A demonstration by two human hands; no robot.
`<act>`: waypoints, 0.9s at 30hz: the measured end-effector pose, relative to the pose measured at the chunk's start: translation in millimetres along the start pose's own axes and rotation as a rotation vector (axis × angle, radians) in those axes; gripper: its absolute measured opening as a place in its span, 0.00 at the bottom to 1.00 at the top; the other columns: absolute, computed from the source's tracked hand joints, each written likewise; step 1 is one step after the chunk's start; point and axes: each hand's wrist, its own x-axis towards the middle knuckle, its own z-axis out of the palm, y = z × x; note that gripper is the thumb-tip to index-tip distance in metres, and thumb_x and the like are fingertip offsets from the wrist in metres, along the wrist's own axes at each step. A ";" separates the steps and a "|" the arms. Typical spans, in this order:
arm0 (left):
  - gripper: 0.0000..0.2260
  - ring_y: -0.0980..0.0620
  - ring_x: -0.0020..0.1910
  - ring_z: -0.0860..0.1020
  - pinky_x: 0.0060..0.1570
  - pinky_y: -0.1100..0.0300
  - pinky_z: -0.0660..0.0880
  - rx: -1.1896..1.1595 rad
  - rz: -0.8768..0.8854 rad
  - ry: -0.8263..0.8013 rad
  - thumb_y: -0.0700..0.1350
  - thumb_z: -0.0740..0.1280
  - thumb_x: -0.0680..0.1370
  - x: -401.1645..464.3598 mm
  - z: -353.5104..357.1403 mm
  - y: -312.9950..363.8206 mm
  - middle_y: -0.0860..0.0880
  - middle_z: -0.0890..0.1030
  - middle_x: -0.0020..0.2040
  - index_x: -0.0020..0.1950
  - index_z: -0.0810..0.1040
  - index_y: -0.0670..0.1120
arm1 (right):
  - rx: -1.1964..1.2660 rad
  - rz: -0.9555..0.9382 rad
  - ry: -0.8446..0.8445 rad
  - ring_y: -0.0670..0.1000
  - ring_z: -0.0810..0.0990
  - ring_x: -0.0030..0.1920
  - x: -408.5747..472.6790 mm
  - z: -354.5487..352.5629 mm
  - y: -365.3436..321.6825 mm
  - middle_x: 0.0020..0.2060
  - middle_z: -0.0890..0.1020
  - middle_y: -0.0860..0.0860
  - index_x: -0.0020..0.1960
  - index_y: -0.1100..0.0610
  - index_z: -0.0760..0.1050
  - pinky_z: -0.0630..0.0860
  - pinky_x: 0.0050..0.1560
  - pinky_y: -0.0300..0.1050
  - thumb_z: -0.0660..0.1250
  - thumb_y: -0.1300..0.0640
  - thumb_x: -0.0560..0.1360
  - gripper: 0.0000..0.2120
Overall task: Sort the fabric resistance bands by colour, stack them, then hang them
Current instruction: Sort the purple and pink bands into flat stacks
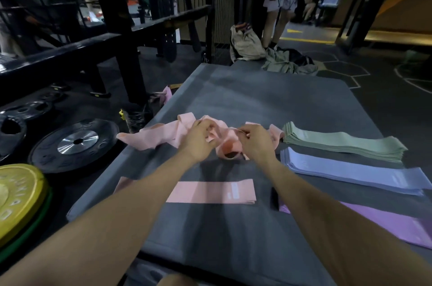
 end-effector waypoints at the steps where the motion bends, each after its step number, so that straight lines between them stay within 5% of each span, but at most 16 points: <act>1: 0.18 0.46 0.54 0.75 0.56 0.58 0.71 -0.028 0.010 0.012 0.39 0.73 0.71 3.7 -2.3 4.4 0.46 0.72 0.54 0.58 0.74 0.41 | 0.016 -0.027 0.000 0.56 0.79 0.49 1.3 -6.5 -7.0 0.47 0.84 0.55 0.53 0.58 0.81 0.67 0.43 0.40 0.61 0.61 0.77 0.11; 6: 0.17 0.54 0.51 0.70 0.50 0.66 0.66 -0.089 0.092 0.193 0.46 0.73 0.71 15.2 -23.3 22.8 0.47 0.71 0.55 0.58 0.76 0.45 | 0.112 -0.207 -0.005 0.48 0.66 0.28 4.0 -32.2 -36.9 0.25 0.69 0.50 0.36 0.56 0.78 0.62 0.31 0.41 0.63 0.61 0.75 0.11; 10: 0.03 0.54 0.49 0.70 0.49 0.65 0.64 -0.017 0.164 0.134 0.45 0.71 0.73 17.9 -49.9 29.1 0.44 0.76 0.50 0.43 0.78 0.50 | 0.248 -0.263 -0.040 0.46 0.69 0.33 0.9 -49.4 -52.9 0.32 0.74 0.52 0.42 0.58 0.82 0.66 0.37 0.42 0.64 0.63 0.75 0.09; 15: 0.04 0.56 0.38 0.72 0.40 0.72 0.68 -0.226 0.152 0.178 0.39 0.65 0.77 8.6 -85.1 49.8 0.51 0.75 0.39 0.43 0.72 0.45 | 0.390 -0.241 0.004 0.45 0.77 0.39 0.2 -64.1 -74.3 0.37 0.81 0.47 0.48 0.58 0.83 0.75 0.45 0.44 0.66 0.64 0.75 0.08; 21: 0.09 0.54 0.34 0.68 0.36 0.64 0.66 -0.495 0.037 0.215 0.38 0.62 0.78 -2.8 -117.2 63.9 0.51 0.72 0.35 0.41 0.70 0.49 | 0.478 -0.272 -0.036 0.36 0.70 0.25 -11.3 -70.6 -109.4 0.29 0.75 0.45 0.37 0.53 0.75 0.67 0.31 0.30 0.63 0.63 0.78 0.12; 24: 0.09 0.49 0.38 0.70 0.39 0.55 0.68 -0.615 -0.030 0.231 0.37 0.60 0.78 -11.1 -126.1 63.6 0.46 0.74 0.38 0.41 0.71 0.50 | 0.508 -0.272 -0.070 0.38 0.69 0.26 -17.8 -70.4 -120.9 0.30 0.74 0.47 0.40 0.56 0.75 0.66 0.29 0.29 0.64 0.60 0.78 0.08; 27: 0.09 0.53 0.36 0.70 0.38 0.57 0.69 -0.751 -0.072 0.268 0.39 0.60 0.80 -19.7 -134.6 68.5 0.49 0.73 0.36 0.41 0.70 0.48 | 0.581 -0.253 -0.159 0.44 0.72 0.31 -24.1 -65.5 -126.3 0.33 0.77 0.49 0.41 0.55 0.75 0.70 0.33 0.34 0.66 0.59 0.76 0.06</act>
